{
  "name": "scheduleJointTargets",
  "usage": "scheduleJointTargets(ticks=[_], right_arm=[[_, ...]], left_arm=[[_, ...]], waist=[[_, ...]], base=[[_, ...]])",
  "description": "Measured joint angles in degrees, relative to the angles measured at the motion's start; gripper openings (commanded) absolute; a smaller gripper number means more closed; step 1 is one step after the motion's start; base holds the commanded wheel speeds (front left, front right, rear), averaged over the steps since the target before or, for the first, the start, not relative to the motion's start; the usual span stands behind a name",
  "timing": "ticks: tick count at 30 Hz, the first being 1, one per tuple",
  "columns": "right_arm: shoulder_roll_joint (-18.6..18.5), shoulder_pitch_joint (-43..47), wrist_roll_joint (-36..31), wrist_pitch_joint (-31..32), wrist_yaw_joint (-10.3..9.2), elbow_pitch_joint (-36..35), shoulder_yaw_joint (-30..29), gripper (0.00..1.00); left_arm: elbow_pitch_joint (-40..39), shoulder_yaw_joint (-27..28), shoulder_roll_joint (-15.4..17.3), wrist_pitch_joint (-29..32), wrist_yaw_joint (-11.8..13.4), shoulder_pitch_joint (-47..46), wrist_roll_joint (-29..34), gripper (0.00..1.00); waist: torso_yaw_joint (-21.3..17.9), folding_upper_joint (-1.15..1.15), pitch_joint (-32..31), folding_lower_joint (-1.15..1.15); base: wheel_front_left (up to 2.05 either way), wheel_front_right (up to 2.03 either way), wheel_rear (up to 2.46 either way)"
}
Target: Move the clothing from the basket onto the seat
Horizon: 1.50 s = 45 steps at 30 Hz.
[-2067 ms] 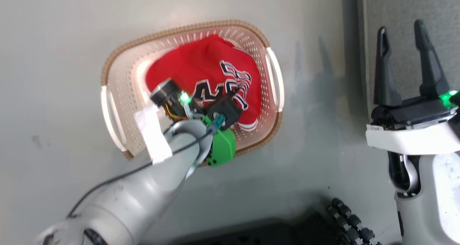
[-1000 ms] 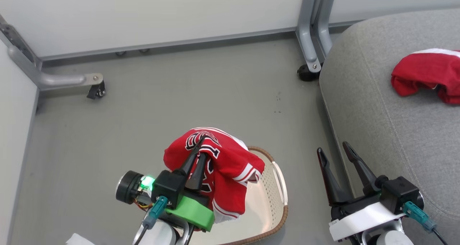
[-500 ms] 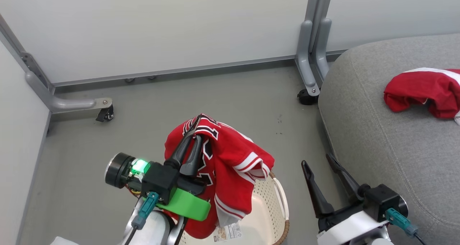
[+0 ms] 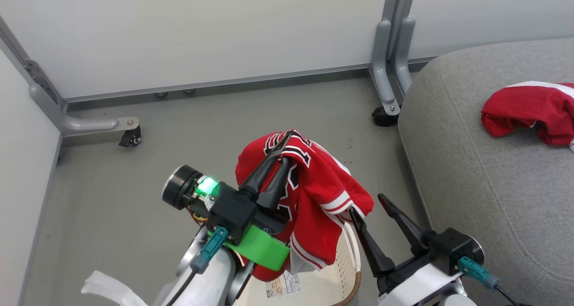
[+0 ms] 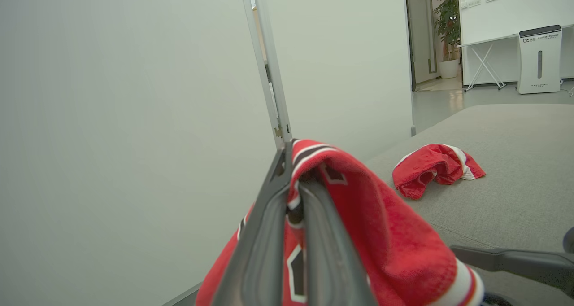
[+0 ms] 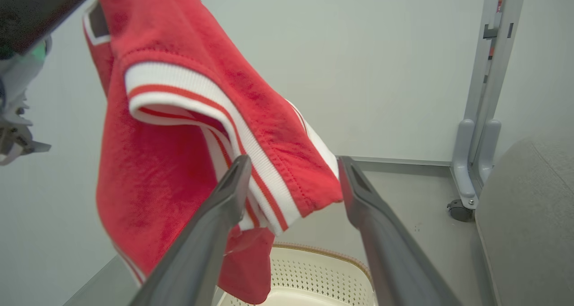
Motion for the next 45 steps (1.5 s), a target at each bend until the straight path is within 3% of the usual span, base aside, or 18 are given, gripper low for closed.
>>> scheduleJointTargets(ticks=[13,24,25,26,27,45], right_arm=[[-1.55,-1.76,0.08,0.0,-0.01,1.77,4.01,1.0],[-1.92,-2.89,-3.02,0.0,0.0,3.92,3.86,1.0],[-1.91,-2.95,-3.02,0.0,-0.01,3.93,3.96,0.84],[-1.9,-2.95,-3.0,0.0,-0.01,3.93,4.05,0.27],[-1.89,-2.95,-2.69,0.01,-0.01,3.96,4.34,0.0],[-1.94,-2.87,-0.74,0.01,0.0,4.06,4.25,0.0]], left_arm=[[0.01,-6.5,-0.97,0.0,-1.21,-2.96,-0.25,0.0],[-0.45,-9.29,-1.09,0.0,-1.22,-3.91,-0.76,0.0],[-0.4,-9.47,-1.09,0.0,-1.22,-3.94,-0.9,0.0],[-0.08,-9.71,-1.1,0.0,-1.24,-3.96,-1.02,0.0],[0.19,-9.88,-1.1,0.0,-1.25,-3.96,-1.14,0.0],[4.22,-9.47,-0.79,0.0,-1.51,-4.11,-1.68,0.0]], waist=[[-0.26,0.0,0.2,0.0],[-0.07,0.0,0.18,0.0],[0.0,0.0,0.18,0.0],[0.07,0.0,0.17,0.0],[0.13,0.0,0.17,0.0],[0.19,0.0,1.3,0.0]], base=[[0.0,0.0,0.0],[0.0,0.0,0.0],[0.0,0.0,0.0],[0.0,0.0,0.0],[0.0,0.0,0.0],[0.0,0.0,0.0]])
